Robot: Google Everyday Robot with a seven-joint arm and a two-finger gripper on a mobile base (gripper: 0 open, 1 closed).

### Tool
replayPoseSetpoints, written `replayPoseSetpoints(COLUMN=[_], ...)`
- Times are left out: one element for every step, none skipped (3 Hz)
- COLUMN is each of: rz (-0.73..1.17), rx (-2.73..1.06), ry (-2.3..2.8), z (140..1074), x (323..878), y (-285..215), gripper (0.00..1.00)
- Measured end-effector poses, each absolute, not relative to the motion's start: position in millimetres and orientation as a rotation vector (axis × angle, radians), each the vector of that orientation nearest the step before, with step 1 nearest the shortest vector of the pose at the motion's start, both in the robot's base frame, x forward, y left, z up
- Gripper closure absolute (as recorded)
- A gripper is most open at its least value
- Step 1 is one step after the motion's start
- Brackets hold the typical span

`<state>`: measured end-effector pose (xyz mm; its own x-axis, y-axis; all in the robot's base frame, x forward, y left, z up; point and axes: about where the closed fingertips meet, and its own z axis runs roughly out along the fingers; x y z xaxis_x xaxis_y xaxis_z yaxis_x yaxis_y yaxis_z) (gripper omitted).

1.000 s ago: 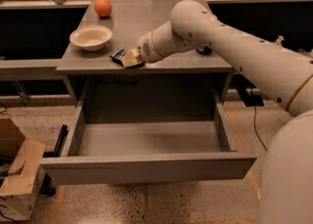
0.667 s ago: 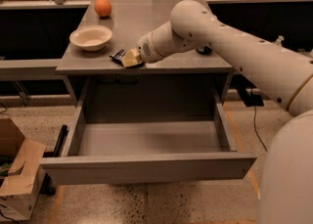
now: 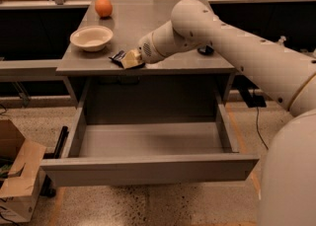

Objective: Place rxbar blueberry into top drawer

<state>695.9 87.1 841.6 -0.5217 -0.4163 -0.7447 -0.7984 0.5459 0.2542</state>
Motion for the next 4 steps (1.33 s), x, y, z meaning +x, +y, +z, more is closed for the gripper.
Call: replayPoseSetpoints(rz=[0.788,0.788,0.793,0.793], rx=[-0.975,-0.975,-0.983,-0.983], ry=[2.154,2.154,2.158,2.158], z=[841.9,841.9,842.1,842.2], x=[695.8,695.8,693.6,693.6], y=[87.1,87.2,88.7,88.8], gripper=[0.13,0.0,0.18,0.41])
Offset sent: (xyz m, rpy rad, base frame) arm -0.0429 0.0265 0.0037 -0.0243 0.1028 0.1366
